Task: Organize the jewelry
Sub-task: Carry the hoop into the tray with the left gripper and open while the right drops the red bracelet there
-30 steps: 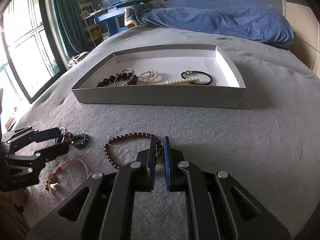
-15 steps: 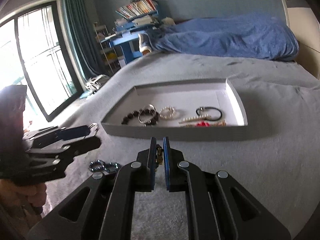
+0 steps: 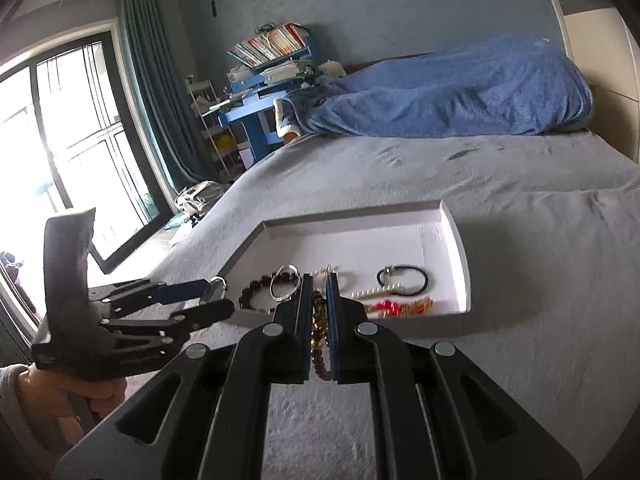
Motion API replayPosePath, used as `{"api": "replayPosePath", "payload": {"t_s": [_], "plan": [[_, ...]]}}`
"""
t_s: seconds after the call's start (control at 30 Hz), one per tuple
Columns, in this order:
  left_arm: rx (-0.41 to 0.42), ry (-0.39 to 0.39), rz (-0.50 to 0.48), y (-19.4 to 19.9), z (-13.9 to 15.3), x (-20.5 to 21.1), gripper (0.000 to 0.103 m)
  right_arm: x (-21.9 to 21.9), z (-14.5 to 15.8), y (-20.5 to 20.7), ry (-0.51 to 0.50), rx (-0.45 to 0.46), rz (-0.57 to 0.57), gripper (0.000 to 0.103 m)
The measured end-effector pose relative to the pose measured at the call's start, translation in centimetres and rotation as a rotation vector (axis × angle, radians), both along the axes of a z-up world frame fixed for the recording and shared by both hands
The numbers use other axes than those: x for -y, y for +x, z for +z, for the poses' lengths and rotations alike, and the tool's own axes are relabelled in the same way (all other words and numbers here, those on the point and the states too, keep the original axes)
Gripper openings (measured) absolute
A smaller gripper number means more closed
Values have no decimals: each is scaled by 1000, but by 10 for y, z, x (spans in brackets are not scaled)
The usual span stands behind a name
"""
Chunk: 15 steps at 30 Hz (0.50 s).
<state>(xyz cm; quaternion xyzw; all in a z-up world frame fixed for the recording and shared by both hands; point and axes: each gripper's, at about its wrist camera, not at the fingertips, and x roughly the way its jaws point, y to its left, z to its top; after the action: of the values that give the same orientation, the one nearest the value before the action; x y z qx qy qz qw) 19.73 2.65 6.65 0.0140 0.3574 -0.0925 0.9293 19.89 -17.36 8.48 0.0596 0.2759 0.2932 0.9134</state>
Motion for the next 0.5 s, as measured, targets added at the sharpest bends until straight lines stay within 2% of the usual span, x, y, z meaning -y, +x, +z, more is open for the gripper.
{"api": "replayPosePath", "payload": {"t_s": [0.27,0.5], "plan": [[-1,18,-11,25,-3,1,52,-7,17,22,-30,51,15,6],[-20,9,7,48,-12,-4,52,-19,11,50,-55,47,24,6]]}}
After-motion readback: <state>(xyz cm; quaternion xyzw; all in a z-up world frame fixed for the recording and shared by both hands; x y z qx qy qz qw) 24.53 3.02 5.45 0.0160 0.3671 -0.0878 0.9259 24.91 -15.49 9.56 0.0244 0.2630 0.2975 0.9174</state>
